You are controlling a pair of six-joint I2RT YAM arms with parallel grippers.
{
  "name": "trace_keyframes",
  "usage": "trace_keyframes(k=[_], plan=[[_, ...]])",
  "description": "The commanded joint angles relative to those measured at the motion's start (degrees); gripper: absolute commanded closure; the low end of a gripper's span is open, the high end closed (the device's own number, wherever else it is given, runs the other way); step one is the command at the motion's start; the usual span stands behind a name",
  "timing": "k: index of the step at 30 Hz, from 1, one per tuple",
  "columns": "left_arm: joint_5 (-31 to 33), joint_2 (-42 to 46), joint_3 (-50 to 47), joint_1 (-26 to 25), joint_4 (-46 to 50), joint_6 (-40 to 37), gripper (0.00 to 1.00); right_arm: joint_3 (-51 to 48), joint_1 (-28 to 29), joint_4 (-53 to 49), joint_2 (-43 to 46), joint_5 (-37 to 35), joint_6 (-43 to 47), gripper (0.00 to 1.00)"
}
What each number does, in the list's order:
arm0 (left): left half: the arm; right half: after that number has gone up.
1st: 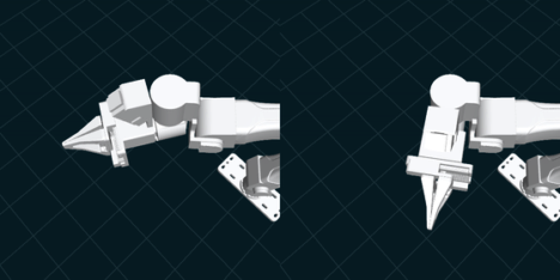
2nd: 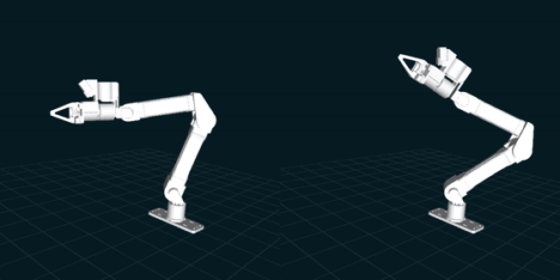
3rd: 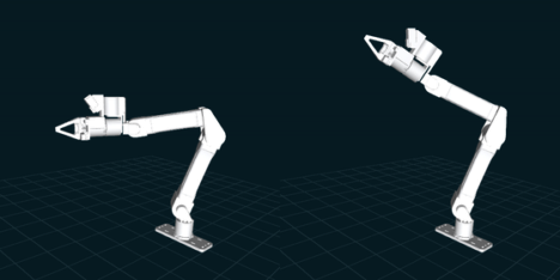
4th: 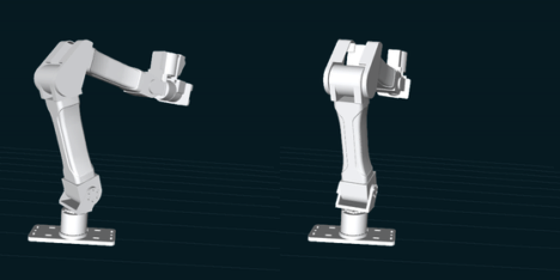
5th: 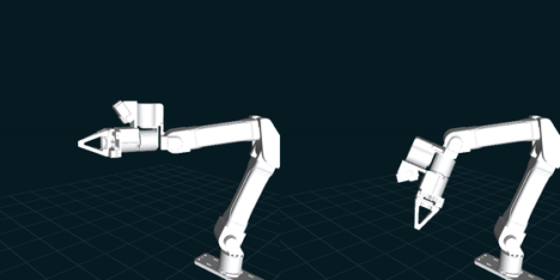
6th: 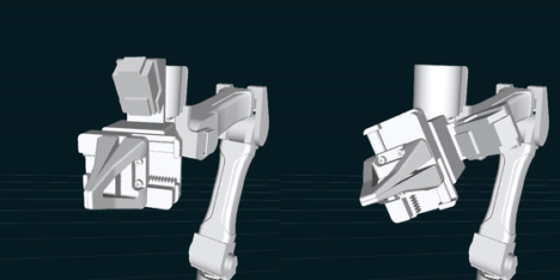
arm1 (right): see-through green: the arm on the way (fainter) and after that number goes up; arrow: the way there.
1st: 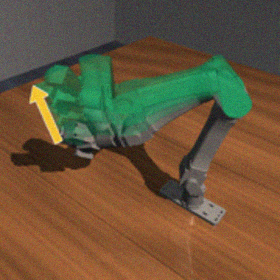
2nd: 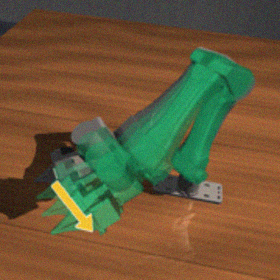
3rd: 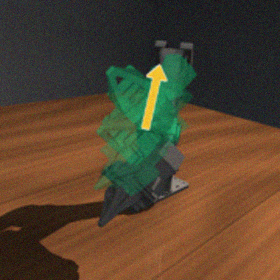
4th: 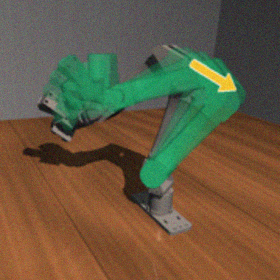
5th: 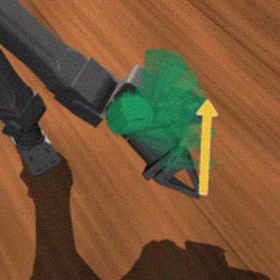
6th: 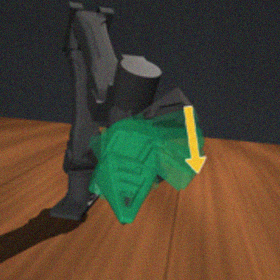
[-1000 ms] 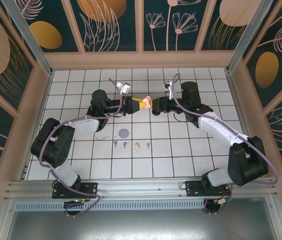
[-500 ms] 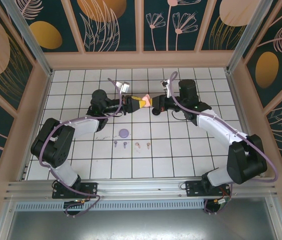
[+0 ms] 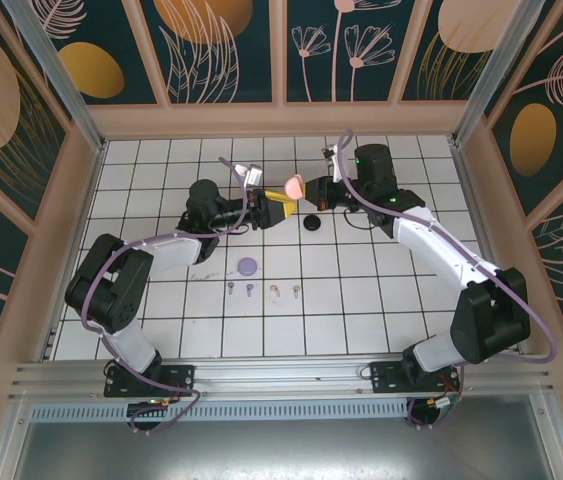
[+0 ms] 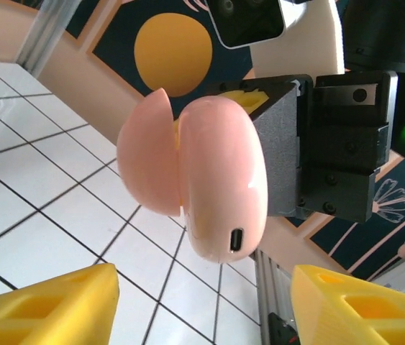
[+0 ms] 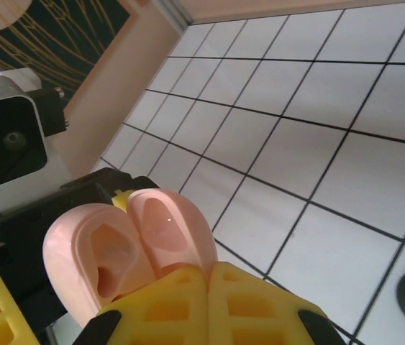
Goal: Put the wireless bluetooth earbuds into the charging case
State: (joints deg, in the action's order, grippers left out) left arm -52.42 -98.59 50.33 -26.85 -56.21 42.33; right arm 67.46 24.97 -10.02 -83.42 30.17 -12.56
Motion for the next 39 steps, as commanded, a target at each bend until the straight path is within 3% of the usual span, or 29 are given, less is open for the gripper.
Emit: trace_keyframes(k=[1, 8, 17, 29, 39], plan=[[-0.8, 4.0, 2.6, 1.7, 8.3, -7.0, 0.28, 2.5, 0.3, -7.1, 0.0, -6.3, 5.5, 1.00], [-2.9, 5.0, 15.6, 2.5, 49.7, -35.2, 0.20, 4.1, 0.3, -13.6, -1.9, -16.1, 17.2, 1.00], [-4.4, 0.8, 26.9, 2.5, 72.5, -51.1, 0.17, 5.2, 2.0, -15.9, -2.8, -17.1, 23.5, 1.00], [-7.5, -7.3, 37.8, 2.5, 88.7, -61.0, 0.26, 8.1, 7.7, -18.3, -3.5, -22.0, 26.8, 1.00], [-9.6, -10.7, 40.9, 2.5, 90.9, -61.8, 0.27, 10.2, 10.0, -19.0, -4.7, -22.9, 27.2, 1.00]])
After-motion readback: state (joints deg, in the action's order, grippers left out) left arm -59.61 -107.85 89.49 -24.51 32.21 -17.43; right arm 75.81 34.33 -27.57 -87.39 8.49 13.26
